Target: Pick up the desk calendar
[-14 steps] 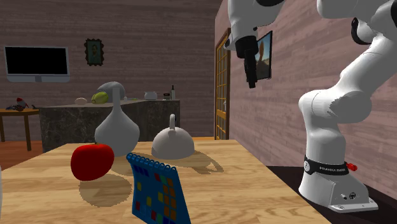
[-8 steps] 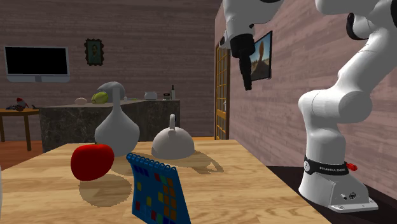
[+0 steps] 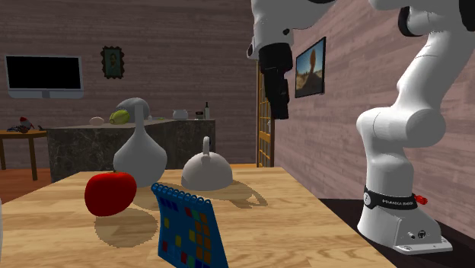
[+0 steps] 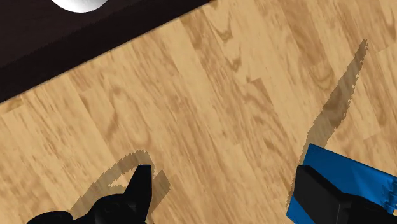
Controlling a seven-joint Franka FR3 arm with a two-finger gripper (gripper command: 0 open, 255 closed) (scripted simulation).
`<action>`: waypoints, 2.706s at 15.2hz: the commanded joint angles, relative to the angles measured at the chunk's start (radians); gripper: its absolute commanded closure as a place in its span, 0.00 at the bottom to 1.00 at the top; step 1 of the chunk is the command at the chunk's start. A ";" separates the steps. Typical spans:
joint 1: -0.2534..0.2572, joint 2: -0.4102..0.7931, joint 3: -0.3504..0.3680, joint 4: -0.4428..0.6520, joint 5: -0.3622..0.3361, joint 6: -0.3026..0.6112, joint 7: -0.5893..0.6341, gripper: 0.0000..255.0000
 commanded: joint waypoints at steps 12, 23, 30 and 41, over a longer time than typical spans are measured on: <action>-0.013 0.509 0.270 0.334 -0.212 0.176 0.490 0.00; 0.094 0.888 0.279 0.637 -0.470 0.159 0.777 0.00; 0.096 0.911 0.273 0.604 -0.486 0.210 0.790 1.00; 0.095 0.900 0.276 0.618 -0.479 0.188 0.785 1.00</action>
